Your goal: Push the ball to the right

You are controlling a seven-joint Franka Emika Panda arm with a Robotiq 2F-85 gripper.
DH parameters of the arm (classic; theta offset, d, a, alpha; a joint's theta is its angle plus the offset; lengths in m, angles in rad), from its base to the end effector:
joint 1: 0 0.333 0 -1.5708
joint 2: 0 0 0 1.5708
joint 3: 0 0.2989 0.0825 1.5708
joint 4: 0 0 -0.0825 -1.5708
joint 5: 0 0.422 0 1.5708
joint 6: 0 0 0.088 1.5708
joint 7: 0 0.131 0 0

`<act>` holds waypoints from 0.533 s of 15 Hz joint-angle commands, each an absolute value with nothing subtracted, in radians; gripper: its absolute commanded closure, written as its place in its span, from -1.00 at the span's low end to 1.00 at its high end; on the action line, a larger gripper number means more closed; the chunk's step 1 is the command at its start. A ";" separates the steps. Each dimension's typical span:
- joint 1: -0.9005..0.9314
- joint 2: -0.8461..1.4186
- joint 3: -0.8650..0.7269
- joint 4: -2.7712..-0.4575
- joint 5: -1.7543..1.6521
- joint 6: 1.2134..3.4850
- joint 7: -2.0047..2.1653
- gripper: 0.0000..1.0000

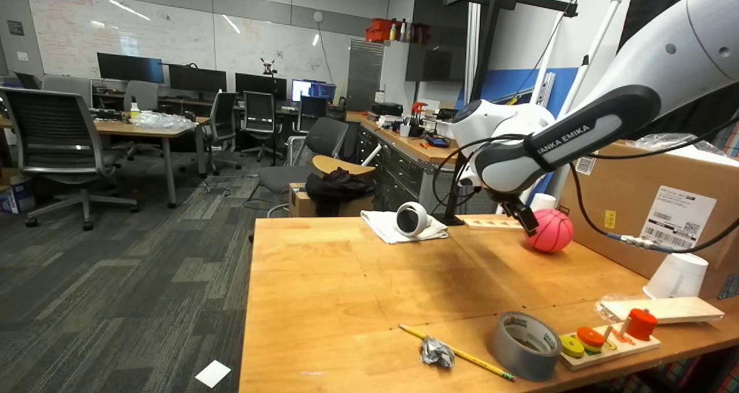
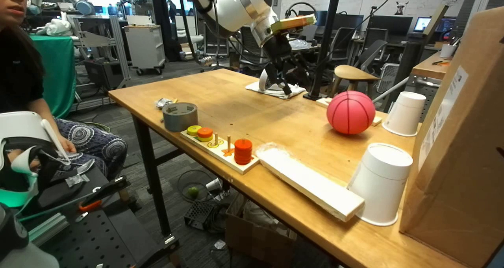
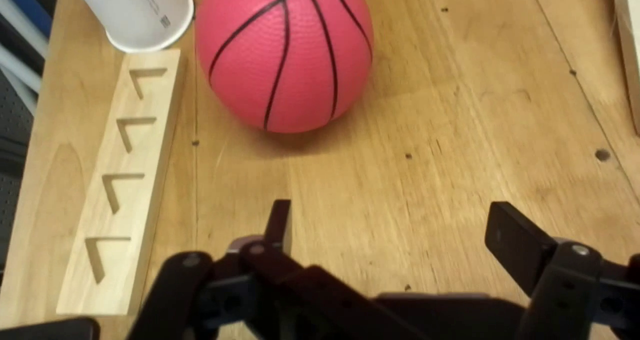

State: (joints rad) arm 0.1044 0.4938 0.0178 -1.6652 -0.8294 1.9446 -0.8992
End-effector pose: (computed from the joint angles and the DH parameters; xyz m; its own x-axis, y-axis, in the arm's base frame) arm 0.6884 0.0169 0.2686 0.1609 0.7264 -0.6682 0.9863 -0.0931 0.1363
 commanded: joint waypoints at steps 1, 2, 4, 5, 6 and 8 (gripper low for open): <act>0.097 0.574 0.001 -1.559 -0.900 1.873 -0.893 -1.00; 0.092 0.583 0.003 -1.548 -0.897 1.861 -0.886 -1.00; 0.074 0.556 0.021 -1.601 -0.883 1.887 -0.885 -1.00; 0.073 0.566 0.021 -1.590 -0.883 1.877 -0.881 -1.00; 0.074 0.573 0.021 -1.582 -0.883 1.871 -0.878 -1.00; 0.075 0.577 0.021 -1.574 -0.883 1.865 -0.876 -1.00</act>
State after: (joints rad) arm 0.0858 0.5761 0.0046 -1.5775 -0.8772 1.8731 -0.8773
